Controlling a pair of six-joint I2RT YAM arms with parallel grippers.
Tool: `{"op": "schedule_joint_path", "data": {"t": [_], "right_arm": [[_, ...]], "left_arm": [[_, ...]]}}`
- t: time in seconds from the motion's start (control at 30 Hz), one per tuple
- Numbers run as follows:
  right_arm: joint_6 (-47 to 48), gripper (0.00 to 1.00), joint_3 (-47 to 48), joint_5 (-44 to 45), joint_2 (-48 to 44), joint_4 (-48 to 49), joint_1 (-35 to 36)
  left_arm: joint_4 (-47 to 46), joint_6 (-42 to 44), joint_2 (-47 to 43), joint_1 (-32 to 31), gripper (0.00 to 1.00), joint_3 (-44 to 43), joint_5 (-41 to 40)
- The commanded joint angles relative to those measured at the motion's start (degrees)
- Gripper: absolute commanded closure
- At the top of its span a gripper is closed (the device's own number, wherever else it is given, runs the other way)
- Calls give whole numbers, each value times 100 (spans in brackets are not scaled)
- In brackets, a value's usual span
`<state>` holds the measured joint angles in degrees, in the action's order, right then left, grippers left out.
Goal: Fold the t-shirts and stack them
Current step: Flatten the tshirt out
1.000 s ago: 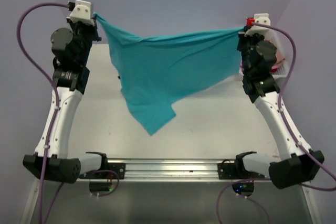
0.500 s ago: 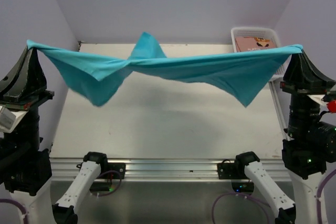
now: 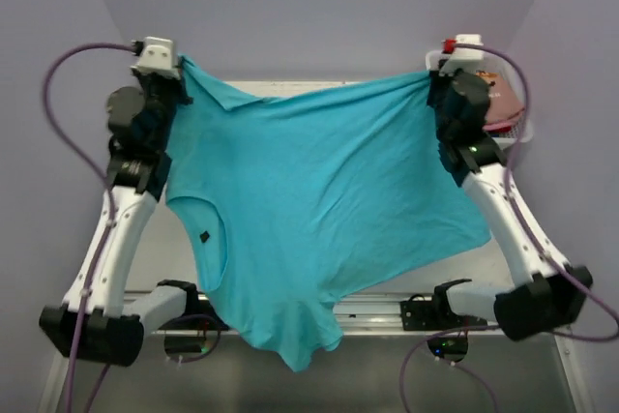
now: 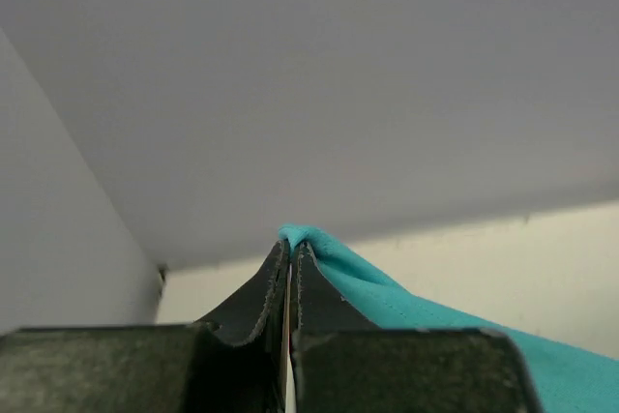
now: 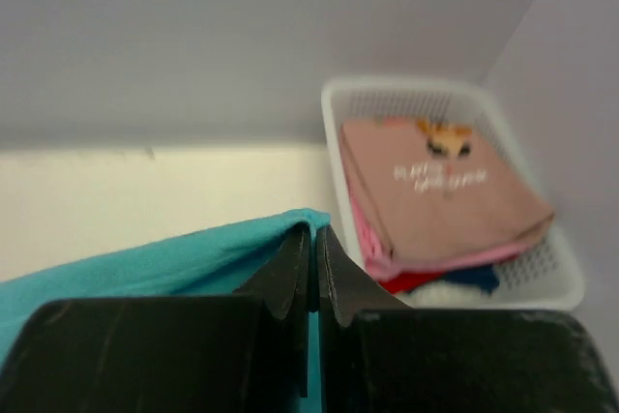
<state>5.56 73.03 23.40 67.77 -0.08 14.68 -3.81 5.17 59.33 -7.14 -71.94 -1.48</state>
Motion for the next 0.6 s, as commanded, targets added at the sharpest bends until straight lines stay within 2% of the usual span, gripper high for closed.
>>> {"op": "schedule_joint_path", "data": {"t": [0.0,0.07,0.17,0.33,0.57], "right_arm": [[-468,100,-438,604,990,-599,0],[-512,100,-509,684,1720,-503,0],[-758,100,-405,666,2640,-335,-9],[-925,100,271,561,3935,-326,-17],[-970,100,1299,437,4965,-282,-26]], "left_arm": [[-574,-24,806,63,100,1057,-538],[-978,-174,1360,133,100,1583,-555],[-1332,-341,2194,212,100,1859,-565],[-1561,-464,3547,327,100,1719,-547],[-1746,-640,4253,344,100,1280,-485]]}}
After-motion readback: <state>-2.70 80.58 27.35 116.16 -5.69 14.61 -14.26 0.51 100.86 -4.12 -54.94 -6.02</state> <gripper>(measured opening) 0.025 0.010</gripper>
